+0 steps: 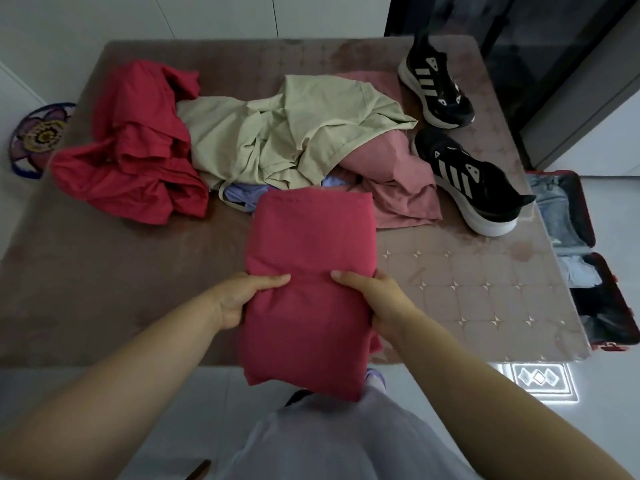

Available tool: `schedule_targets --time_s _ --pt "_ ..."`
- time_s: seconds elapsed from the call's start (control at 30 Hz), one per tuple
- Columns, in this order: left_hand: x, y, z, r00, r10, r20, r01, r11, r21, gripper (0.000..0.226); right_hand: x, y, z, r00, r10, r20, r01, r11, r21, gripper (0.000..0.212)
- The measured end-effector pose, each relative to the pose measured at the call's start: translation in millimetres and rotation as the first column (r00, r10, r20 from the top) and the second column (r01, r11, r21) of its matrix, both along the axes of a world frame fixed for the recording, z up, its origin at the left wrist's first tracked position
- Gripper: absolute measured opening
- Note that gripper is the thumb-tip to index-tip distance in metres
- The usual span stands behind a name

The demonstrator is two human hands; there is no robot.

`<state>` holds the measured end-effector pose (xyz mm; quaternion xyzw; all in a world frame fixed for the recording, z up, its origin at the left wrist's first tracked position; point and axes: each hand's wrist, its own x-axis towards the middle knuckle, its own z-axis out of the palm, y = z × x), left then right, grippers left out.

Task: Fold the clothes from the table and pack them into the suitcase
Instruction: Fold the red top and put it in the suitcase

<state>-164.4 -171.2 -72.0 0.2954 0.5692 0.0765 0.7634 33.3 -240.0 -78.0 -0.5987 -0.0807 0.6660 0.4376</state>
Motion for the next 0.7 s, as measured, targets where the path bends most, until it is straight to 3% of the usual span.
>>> schedule_targets --time_s 0.2,0.3,0.47,0.57,0.7 --pt "30.3 -4.7 10.3 0.990 -0.049 0.133 0.039 0.997 0.071 0.100 38.0 -24.2 25.6 0.998 0.039 -0.040 -0.033 0.989 0.144 0.033" --pt "52.6 -17.3 10.6 0.982 0.004 0.187 -0.023 0.995 0.101 0.096 64.1 -44.1 31.7 0.997 0.074 -0.007 -0.072 0.982 0.177 0.033" --pt "100.4 -65.2 8.6 0.959 0.102 0.264 -0.122 0.991 0.060 0.073 108.1 -77.6 32.3 0.990 0.105 0.092 -0.120 0.979 0.167 0.012" --pt "137.3 -97.8 8.3 0.959 0.099 0.266 -0.108 0.994 0.017 0.071 142.2 -103.1 28.4 0.992 0.105 0.068 -0.114 0.982 0.153 0.012" --pt "200.8 -137.4 12.2 0.946 0.106 0.306 -0.135 0.988 0.077 0.069 202.8 -144.2 29.7 0.997 0.072 0.018 -0.074 0.989 0.129 0.012"
